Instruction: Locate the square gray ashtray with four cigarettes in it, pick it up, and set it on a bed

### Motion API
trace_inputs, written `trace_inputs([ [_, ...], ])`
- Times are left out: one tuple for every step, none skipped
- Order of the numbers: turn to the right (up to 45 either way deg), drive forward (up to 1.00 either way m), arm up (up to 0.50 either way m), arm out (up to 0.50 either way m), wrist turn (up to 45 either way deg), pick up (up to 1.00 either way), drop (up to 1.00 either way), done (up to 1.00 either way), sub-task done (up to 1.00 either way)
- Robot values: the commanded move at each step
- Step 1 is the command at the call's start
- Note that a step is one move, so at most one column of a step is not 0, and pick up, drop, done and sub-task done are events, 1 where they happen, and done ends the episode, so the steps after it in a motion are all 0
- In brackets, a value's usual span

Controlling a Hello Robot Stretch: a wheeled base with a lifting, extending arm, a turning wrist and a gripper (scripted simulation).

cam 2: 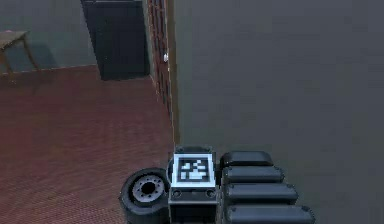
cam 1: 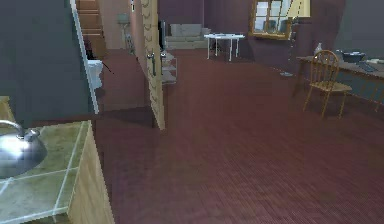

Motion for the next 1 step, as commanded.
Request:
trace_inputs([
  [0.0, 0.45, 0.00, 0.00, 0.0, 0.00, 0.00, 0.00, 0.00],
])
